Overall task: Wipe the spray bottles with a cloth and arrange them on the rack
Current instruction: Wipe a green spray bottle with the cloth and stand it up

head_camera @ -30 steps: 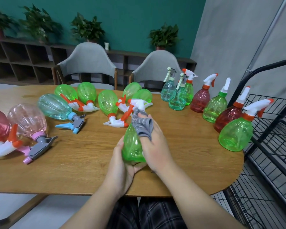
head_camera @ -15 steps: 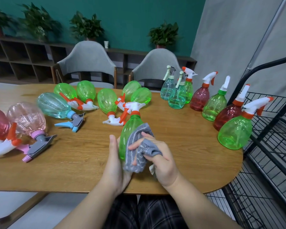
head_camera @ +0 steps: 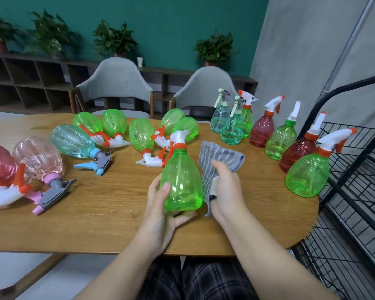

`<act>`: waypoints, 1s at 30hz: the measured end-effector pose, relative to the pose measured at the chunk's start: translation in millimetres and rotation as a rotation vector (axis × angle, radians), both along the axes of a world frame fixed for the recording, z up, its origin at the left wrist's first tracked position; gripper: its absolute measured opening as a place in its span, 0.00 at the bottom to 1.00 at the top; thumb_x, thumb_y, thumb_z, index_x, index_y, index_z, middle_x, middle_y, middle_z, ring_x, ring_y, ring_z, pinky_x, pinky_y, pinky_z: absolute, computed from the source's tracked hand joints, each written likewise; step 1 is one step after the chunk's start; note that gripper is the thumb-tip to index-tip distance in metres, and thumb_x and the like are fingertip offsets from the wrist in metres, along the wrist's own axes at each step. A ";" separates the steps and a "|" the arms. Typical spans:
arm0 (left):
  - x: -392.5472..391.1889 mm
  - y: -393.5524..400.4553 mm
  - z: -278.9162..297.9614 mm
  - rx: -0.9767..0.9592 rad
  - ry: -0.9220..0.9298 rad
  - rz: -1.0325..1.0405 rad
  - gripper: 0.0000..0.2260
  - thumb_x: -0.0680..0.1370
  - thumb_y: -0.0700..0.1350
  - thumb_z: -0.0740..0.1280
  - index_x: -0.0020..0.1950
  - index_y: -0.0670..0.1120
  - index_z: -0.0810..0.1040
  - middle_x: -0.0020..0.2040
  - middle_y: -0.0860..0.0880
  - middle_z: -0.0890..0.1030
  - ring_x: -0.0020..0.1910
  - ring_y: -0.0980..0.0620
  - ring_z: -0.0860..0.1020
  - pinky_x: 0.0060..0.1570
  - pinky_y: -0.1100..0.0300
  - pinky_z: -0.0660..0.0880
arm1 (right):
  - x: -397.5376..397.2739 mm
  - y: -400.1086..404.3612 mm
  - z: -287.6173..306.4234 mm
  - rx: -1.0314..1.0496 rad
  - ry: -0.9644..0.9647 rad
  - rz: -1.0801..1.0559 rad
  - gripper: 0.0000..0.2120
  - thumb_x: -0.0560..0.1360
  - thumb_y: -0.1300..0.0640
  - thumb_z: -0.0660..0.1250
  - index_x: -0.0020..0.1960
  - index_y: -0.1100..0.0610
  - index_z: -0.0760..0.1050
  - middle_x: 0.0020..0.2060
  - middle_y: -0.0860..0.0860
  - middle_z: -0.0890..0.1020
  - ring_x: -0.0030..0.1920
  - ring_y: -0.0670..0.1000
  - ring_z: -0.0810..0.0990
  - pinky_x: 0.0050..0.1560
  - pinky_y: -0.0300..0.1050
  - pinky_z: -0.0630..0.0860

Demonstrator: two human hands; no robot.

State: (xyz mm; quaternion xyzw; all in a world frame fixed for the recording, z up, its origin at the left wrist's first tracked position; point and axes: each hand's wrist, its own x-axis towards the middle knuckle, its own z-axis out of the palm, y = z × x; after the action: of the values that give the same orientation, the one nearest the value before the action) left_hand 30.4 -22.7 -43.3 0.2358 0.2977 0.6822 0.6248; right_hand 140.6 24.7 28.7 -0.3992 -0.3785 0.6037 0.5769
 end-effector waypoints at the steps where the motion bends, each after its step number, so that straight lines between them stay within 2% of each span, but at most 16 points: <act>1: 0.9 -0.4 0.8 0.004 0.011 0.000 0.33 0.66 0.58 0.74 0.69 0.55 0.71 0.63 0.45 0.80 0.58 0.39 0.81 0.46 0.42 0.80 | -2.5 1.4 1.7 0.071 -0.091 0.013 0.08 0.78 0.60 0.62 0.50 0.64 0.78 0.40 0.56 0.82 0.41 0.52 0.81 0.44 0.45 0.76; 3: 2.1 -0.7 3.4 0.009 0.031 -0.008 0.27 0.70 0.53 0.67 0.70 0.54 0.71 0.63 0.44 0.80 0.58 0.39 0.80 0.46 0.43 0.80 | -7.6 0.3 4.2 0.245 -0.313 0.082 0.08 0.80 0.60 0.60 0.49 0.60 0.78 0.41 0.55 0.83 0.38 0.44 0.80 0.42 0.37 0.74; 4: 2.3 -0.9 4.5 0.012 0.041 -0.007 0.26 0.71 0.51 0.67 0.70 0.53 0.71 0.63 0.44 0.80 0.58 0.41 0.80 0.46 0.44 0.80 | -9.7 -1.3 3.7 0.369 -0.459 0.140 0.08 0.80 0.60 0.59 0.53 0.57 0.77 0.48 0.55 0.83 0.44 0.40 0.79 0.48 0.33 0.73; 5: 2.6 -1.1 6.2 0.017 0.052 -0.004 0.25 0.73 0.50 0.68 0.70 0.53 0.71 0.63 0.44 0.80 0.58 0.42 0.80 0.48 0.44 0.80 | -11.4 -2.1 1.0 0.496 -0.615 0.190 0.11 0.80 0.59 0.58 0.60 0.52 0.75 0.59 0.52 0.79 0.55 0.36 0.76 0.59 0.31 0.68; 6: 2.8 -1.1 6.8 0.022 0.061 -0.005 0.24 0.74 0.51 0.66 0.71 0.53 0.71 0.62 0.45 0.81 0.59 0.44 0.79 0.51 0.43 0.79 | -12.3 -1.2 -5.3 0.596 -0.746 0.213 0.18 0.79 0.59 0.57 0.67 0.48 0.70 0.69 0.47 0.72 0.67 0.38 0.68 0.70 0.36 0.61; 7: 2.6 -0.8 6.7 0.026 0.064 -0.014 0.22 0.77 0.52 0.61 0.71 0.54 0.71 0.63 0.46 0.81 0.61 0.44 0.78 0.54 0.42 0.77 | -12.4 -1.3 -10.7 0.637 -0.802 0.216 0.23 0.77 0.58 0.56 0.70 0.44 0.65 0.73 0.44 0.66 0.73 0.42 0.60 0.75 0.44 0.55; 8: 2.4 -0.3 6.2 0.024 0.068 -0.022 0.22 0.78 0.54 0.57 0.72 0.53 0.71 0.64 0.46 0.80 0.63 0.44 0.78 0.57 0.41 0.76 | -12.1 -0.7 -15.3 0.632 -0.799 0.210 0.26 0.74 0.57 0.55 0.70 0.41 0.63 0.73 0.42 0.64 0.75 0.44 0.57 0.76 0.49 0.54; 10: 2.0 0.1 5.7 0.013 0.076 -0.030 0.25 0.77 0.59 0.55 0.72 0.52 0.70 0.64 0.46 0.80 0.64 0.45 0.77 0.59 0.40 0.76 | -9.1 0.4 -21.0 0.637 -0.764 0.179 0.27 0.71 0.57 0.55 0.69 0.44 0.67 0.69 0.38 0.67 0.75 0.43 0.57 0.76 0.49 0.54; 13: 3.2 -1.4 7.5 0.028 0.095 -0.046 0.28 0.75 0.63 0.54 0.70 0.52 0.72 0.64 0.46 0.80 0.64 0.47 0.78 0.59 0.41 0.76 | -4.7 -2.8 -24.7 0.703 -0.736 0.220 0.22 0.70 0.59 0.57 0.62 0.45 0.74 0.60 0.28 0.68 0.71 0.32 0.57 0.71 0.34 0.54; 15: 4.0 -3.1 10.0 0.038 0.092 -0.052 0.28 0.74 0.64 0.53 0.68 0.52 0.74 0.63 0.47 0.81 0.63 0.48 0.79 0.56 0.44 0.78 | -2.5 -7.5 -27.4 0.735 -0.675 0.259 0.18 0.69 0.56 0.59 0.56 0.44 0.77 0.57 0.25 0.71 0.71 0.35 0.61 0.70 0.33 0.56; 18: 3.1 -1.9 7.8 0.031 0.094 -0.047 0.29 0.74 0.65 0.51 0.68 0.52 0.73 0.63 0.46 0.81 0.63 0.47 0.78 0.55 0.45 0.79 | 1.1 -15.3 -31.8 0.790 -0.584 0.259 0.16 0.67 0.51 0.58 0.49 0.45 0.80 0.59 0.35 0.75 0.69 0.42 0.69 0.73 0.44 0.56; 22: 1.7 -1.9 8.2 0.017 0.061 -0.036 0.34 0.73 0.67 0.50 0.71 0.48 0.71 0.64 0.44 0.80 0.63 0.45 0.78 0.56 0.44 0.79 | 0.9 -19.4 -36.4 0.836 -0.546 0.261 0.16 0.67 0.53 0.57 0.47 0.50 0.82 0.52 0.50 0.84 0.62 0.50 0.77 0.74 0.48 0.53; 25: 1.7 -3.2 8.0 0.010 0.034 -0.023 0.30 0.76 0.65 0.51 0.66 0.46 0.75 0.60 0.42 0.82 0.59 0.45 0.81 0.50 0.50 0.82 | 3.9 -22.7 -39.2 0.831 -0.472 0.276 0.17 0.66 0.54 0.58 0.47 0.57 0.82 0.41 0.48 0.85 0.51 0.54 0.82 0.72 0.47 0.60; 27: 1.3 -2.9 7.3 -0.026 0.010 -0.021 0.32 0.75 0.66 0.62 0.69 0.44 0.72 0.63 0.39 0.79 0.62 0.41 0.78 0.49 0.49 0.81 | 7.3 -27.8 -37.2 0.722 -0.314 0.297 0.15 0.65 0.55 0.60 0.40 0.61 0.81 0.33 0.46 0.83 0.41 0.52 0.82 0.64 0.42 0.69; 29: 2.1 -1.8 5.8 -0.052 0.013 0.035 0.39 0.68 0.64 0.73 0.72 0.45 0.68 0.66 0.38 0.77 0.65 0.38 0.76 0.53 0.40 0.79 | 9.4 -31.5 -27.5 0.444 -0.046 0.209 0.10 0.65 0.57 0.61 0.32 0.63 0.77 0.26 0.52 0.80 0.32 0.52 0.79 0.48 0.40 0.76; 30: 2.1 -1.8 5.9 -0.051 0.017 0.061 0.39 0.66 0.62 0.74 0.72 0.47 0.68 0.65 0.40 0.78 0.63 0.39 0.77 0.54 0.37 0.78 | 10.9 -29.6 -22.6 0.269 0.090 0.129 0.09 0.66 0.57 0.61 0.33 0.63 0.73 0.25 0.55 0.78 0.31 0.54 0.79 0.43 0.43 0.77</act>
State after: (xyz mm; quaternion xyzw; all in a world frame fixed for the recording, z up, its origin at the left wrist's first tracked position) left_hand 32.5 -24.5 -37.4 0.2164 0.3273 0.6909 0.6072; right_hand 151.5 -4.9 6.1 -0.2657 -0.4545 0.6008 0.6015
